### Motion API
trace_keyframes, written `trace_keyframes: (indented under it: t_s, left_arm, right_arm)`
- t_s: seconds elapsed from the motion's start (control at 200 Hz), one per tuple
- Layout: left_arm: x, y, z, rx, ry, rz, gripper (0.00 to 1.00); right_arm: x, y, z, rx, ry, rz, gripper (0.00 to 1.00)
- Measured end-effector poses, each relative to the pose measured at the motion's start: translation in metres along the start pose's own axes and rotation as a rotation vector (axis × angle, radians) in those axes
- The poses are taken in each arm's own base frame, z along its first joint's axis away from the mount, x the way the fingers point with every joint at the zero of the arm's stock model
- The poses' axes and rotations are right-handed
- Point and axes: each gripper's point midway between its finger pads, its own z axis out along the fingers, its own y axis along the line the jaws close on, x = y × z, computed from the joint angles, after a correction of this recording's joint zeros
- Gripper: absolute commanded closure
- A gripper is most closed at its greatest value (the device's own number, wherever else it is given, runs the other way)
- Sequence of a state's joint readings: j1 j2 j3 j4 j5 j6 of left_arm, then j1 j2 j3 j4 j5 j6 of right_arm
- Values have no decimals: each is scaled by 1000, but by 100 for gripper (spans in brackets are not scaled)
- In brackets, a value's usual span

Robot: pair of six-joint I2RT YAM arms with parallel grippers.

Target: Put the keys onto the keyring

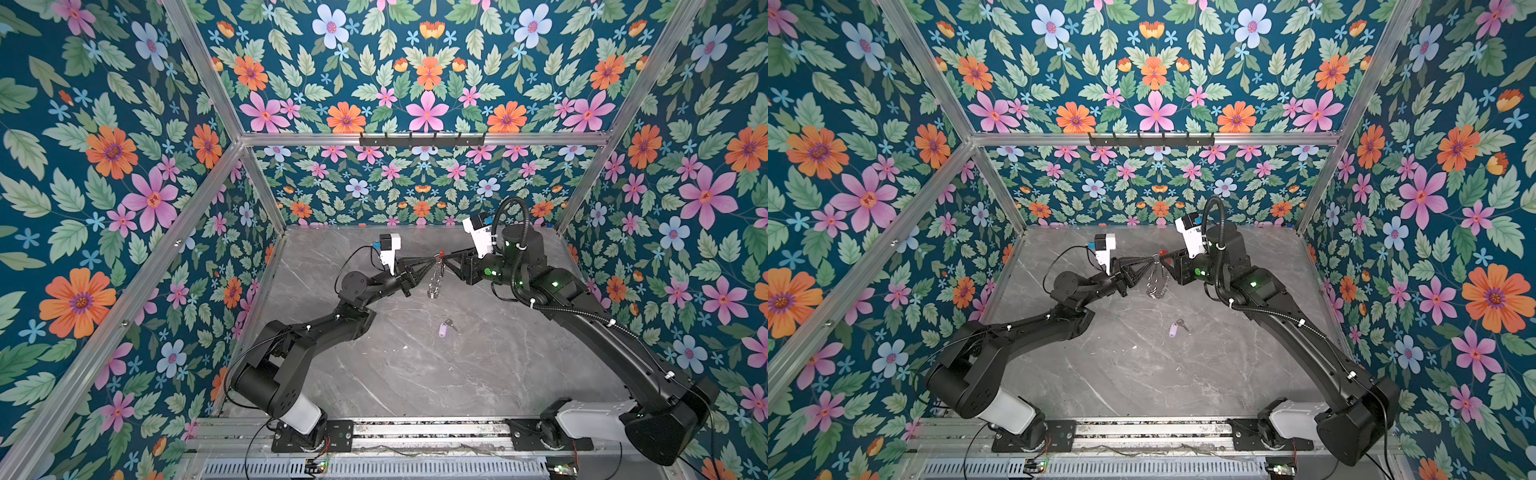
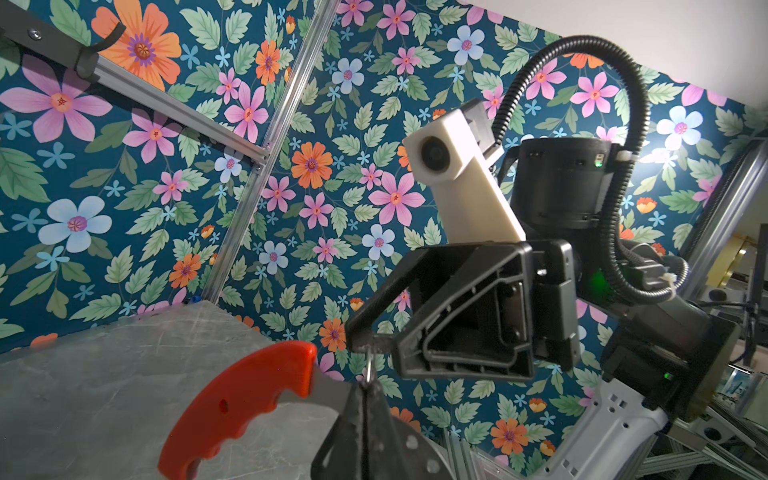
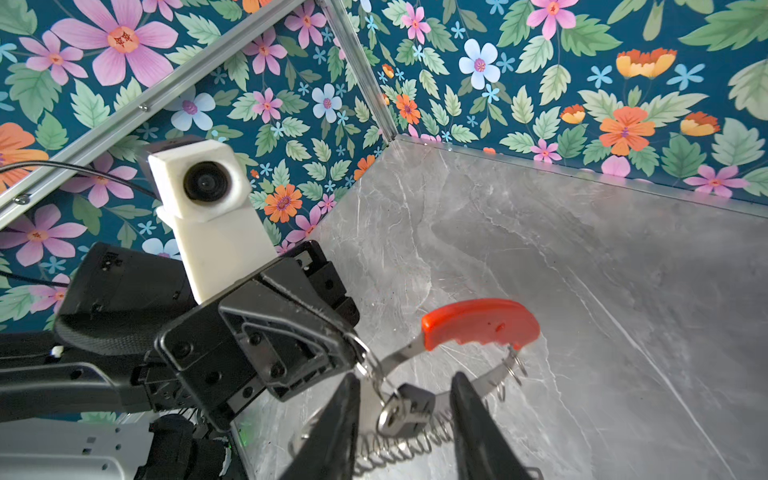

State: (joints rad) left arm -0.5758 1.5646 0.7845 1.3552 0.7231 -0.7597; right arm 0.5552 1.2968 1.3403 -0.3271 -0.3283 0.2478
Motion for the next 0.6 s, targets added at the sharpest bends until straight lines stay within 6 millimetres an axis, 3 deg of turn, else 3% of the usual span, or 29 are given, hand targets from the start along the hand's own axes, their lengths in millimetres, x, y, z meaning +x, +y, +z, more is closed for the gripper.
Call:
trace_keyframes:
  t_s: [0.185, 0.4, 0.6]
  left_arm:
    - [-2, -3, 0, 17, -8, -18, 100]
    - [-1, -3, 0, 27, -16, -36, 100]
    - [1, -1, 0, 33, -19, -59, 100]
  right_arm:
    - [-1, 3, 6, -27, 0, -10, 67]
    - [-1, 9, 8, -68, -11, -14, 86]
    - [3, 11, 8, -95, -20, -10, 90]
